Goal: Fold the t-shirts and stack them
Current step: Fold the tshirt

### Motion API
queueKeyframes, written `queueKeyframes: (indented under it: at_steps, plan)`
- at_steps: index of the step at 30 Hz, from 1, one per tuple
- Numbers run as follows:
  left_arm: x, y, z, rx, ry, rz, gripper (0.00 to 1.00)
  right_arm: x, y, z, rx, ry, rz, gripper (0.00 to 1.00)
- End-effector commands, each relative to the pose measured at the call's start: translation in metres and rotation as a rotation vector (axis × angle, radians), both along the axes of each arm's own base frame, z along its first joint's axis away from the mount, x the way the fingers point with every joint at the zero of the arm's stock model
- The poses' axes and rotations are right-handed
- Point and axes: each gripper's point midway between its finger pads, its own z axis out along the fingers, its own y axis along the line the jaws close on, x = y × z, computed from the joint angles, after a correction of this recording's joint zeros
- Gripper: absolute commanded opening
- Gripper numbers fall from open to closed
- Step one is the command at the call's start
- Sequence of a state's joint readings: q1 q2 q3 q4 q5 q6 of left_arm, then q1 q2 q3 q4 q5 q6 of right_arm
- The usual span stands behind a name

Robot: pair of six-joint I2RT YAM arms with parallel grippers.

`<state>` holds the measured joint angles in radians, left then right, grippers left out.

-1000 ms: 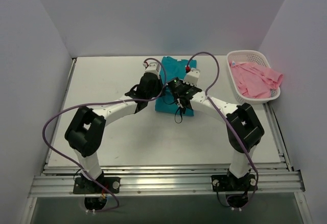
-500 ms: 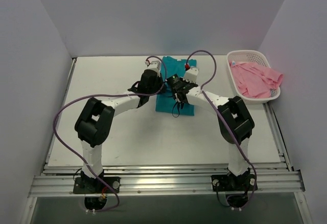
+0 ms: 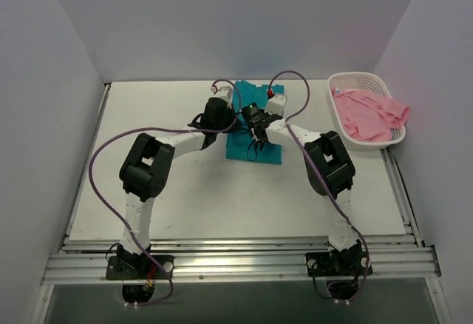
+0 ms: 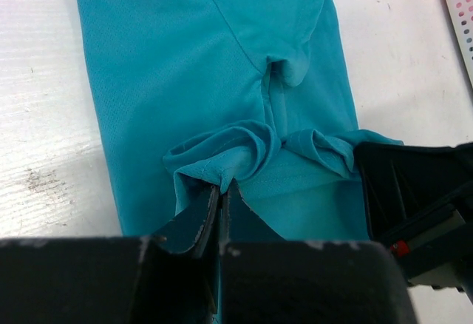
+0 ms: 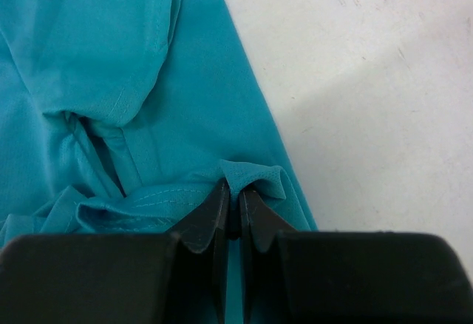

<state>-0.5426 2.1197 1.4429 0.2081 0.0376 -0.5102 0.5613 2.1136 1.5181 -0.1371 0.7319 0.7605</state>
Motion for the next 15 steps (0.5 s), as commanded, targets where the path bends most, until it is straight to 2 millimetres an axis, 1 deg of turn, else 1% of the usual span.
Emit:
queueKeyframes:
  at_steps: [1, 2, 3, 5, 6, 7, 9, 10, 12, 13, 14, 15]
  plan:
    - [0.015, -0.013, 0.024, -0.040, -0.084, -0.043, 0.03, 0.013, -0.008, -0.004, -0.016, -0.004, -0.034, 0.00]
    - [0.016, -0.012, 0.024, -0.041, -0.083, -0.042, 0.03, 0.015, -0.010, -0.006, -0.013, -0.002, -0.039, 0.00]
    - [0.017, -0.013, 0.023, -0.043, -0.082, -0.043, 0.02, 0.016, -0.011, -0.013, -0.018, 0.011, -0.040, 0.00]
    - [0.017, -0.011, 0.019, -0.041, -0.077, -0.041, 0.03, 0.018, -0.010, -0.018, -0.011, 0.018, -0.039, 0.00]
    - [0.017, -0.011, 0.018, -0.041, -0.075, -0.041, 0.03, 0.019, -0.012, -0.025, -0.014, 0.028, -0.041, 0.00]
    - [0.017, -0.010, 0.016, -0.041, -0.071, -0.039, 0.03, 0.021, -0.011, -0.027, -0.010, 0.032, -0.038, 0.02]
    - [0.018, -0.010, 0.016, -0.046, -0.073, -0.035, 0.03, 0.022, -0.013, -0.033, -0.017, 0.041, -0.041, 0.09]
    - [0.017, -0.009, 0.014, -0.047, -0.071, -0.035, 0.03, 0.023, -0.012, -0.034, -0.015, 0.040, -0.039, 0.19]
    - [0.017, -0.009, 0.014, -0.054, -0.067, -0.029, 0.03, 0.024, -0.012, -0.037, -0.016, 0.039, -0.035, 0.37]
    - [0.017, -0.009, 0.013, -0.055, -0.067, -0.029, 0.03, 0.024, -0.012, -0.037, -0.018, 0.041, -0.033, 0.59]
    - [0.017, -0.008, 0.011, -0.055, -0.063, -0.028, 0.02, 0.024, -0.012, -0.037, -0.020, 0.038, -0.035, 0.69]
    - [0.016, -0.008, 0.011, -0.058, -0.063, -0.027, 0.02, 0.025, -0.012, -0.036, -0.020, 0.036, -0.035, 0.83]
